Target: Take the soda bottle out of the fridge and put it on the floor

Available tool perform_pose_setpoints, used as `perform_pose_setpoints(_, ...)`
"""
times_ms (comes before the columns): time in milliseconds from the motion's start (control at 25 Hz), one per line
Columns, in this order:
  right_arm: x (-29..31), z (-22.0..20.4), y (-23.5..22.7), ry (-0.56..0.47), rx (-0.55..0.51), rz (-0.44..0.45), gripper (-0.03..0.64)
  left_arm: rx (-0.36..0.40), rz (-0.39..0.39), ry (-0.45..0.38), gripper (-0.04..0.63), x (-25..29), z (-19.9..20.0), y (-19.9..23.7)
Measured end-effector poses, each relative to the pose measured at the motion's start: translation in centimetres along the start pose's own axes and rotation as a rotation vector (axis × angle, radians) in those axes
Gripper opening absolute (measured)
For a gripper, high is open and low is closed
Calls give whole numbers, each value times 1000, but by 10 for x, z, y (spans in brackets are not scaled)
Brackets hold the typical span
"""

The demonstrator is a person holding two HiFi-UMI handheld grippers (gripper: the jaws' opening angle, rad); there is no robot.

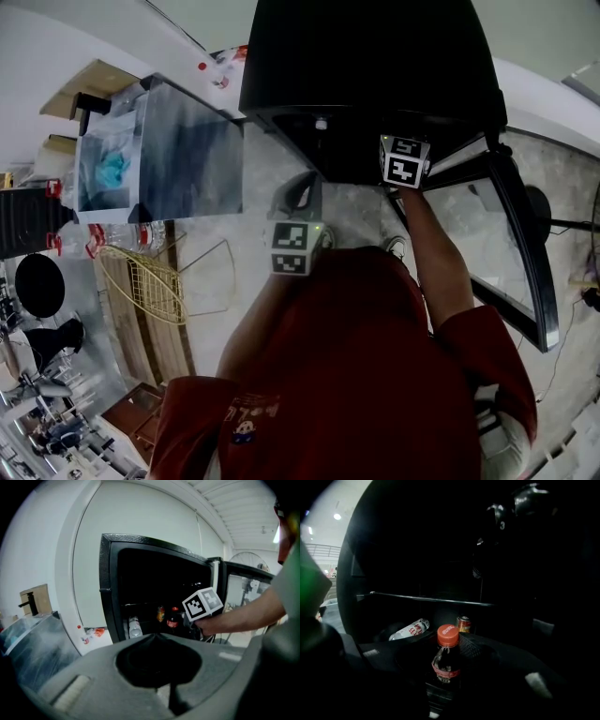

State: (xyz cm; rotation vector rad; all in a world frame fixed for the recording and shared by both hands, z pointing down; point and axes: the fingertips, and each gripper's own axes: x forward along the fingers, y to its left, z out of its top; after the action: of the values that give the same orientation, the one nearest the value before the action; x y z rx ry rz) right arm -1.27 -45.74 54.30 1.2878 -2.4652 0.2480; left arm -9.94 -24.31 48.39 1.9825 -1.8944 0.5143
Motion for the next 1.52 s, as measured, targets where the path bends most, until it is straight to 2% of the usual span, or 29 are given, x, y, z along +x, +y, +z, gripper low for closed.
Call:
perform_pose_setpoints(240,-20,-7,5,8,20,24,135,-19,-1,-8,0,0,-1,-2)
perform_pose_setpoints(640,-62,-20,22,33,-2,82,133,-54,-4,-8,0,2,-9,-9)
perform_pose_setpoints(1000,-114,-8,30,11,9,130,133,-65,-3,-12,0,6,-10,-13)
perform_pose_setpoints(1200,-149,1,38,-7,-76,173,133,-53,10,-16,0,5,-10,-13)
perform_pose_setpoints(1520,-191,-3,40,20,-27,237,133,-60,56,-18,0,-8,-19,-10)
